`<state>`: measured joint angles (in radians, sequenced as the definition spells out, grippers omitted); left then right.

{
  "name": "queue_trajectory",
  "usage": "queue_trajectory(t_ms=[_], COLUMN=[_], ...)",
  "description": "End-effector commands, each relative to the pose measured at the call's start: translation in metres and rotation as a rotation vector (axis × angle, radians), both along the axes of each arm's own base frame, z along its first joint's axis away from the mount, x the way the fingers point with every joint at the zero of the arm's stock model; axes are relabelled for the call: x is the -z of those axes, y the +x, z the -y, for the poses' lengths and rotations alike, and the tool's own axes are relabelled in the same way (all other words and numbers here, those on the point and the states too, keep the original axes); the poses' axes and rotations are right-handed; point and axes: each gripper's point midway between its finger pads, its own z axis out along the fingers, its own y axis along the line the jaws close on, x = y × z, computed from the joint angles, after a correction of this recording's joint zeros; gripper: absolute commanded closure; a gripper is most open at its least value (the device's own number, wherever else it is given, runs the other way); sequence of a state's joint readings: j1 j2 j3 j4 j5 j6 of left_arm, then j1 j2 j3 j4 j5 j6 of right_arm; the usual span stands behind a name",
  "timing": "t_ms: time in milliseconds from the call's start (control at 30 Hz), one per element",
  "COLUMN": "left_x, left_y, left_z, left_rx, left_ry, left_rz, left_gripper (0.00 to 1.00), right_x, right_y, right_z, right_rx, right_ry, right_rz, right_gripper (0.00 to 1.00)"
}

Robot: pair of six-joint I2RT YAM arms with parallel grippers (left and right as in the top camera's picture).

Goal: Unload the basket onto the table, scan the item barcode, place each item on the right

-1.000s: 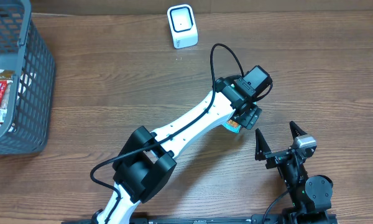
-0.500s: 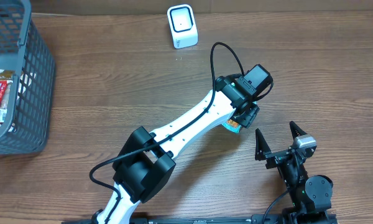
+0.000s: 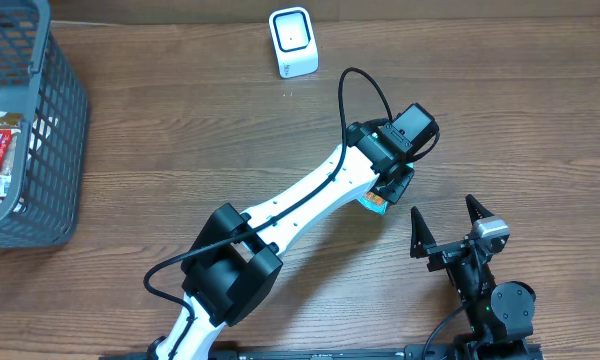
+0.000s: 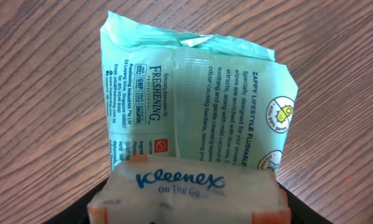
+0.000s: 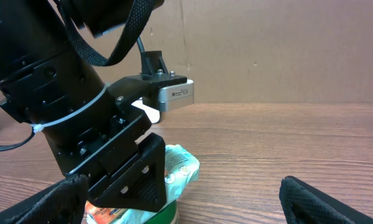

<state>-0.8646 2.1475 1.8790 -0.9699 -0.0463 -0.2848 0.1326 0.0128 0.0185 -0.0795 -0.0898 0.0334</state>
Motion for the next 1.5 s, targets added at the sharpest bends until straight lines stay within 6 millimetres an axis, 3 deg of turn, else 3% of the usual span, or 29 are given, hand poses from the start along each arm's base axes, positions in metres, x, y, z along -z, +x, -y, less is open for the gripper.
queue_trajectory(t_ms=[0,333,433,500,533,933,1467], left_x=[-0.029,-0.072,-0.072,-0.067,-0.066,-0.026,0.008], left_y=[0.006,0.009,0.009,0.006,0.004,-0.005,-0.01], left_z=[0.006,0.0,-0.004,-0.006,-0.005,-0.006,0.006], left_rx=[0.007,-0.008,-0.011,-0.01,-0.006,-0.01,0.013], left_ry=[-0.041,-0.107,-0.101,-0.086,-0.082,-0.048,-0.038], left_rz=[0.054,0.107,0.098,0.083,0.079,0.021,-0.03], left_gripper=[0.43,0.43,0.32,0.19,0.17,0.11,0.2], right_x=[0.002,0.002,0.002,0.002,0.002,0.002,0.002], right_y=[0.0,0.0,0.0,0.0,0.0,0.0,0.0], right_z=[0.0,0.0,0.0,0.0,0.0,0.0,0.0], right_rx=[-0.001,-0.001,-0.001,-0.001,-0.001,-0.001,-0.001], right_ry=[0.005,0.005,0.005,0.005,0.005,0.005,0.005], right_rz=[0.002,0.002,0.002,0.002,0.002,0.002,0.002], right_gripper=[0.0,0.0,0.0,0.0,0.0,0.0,0.0])
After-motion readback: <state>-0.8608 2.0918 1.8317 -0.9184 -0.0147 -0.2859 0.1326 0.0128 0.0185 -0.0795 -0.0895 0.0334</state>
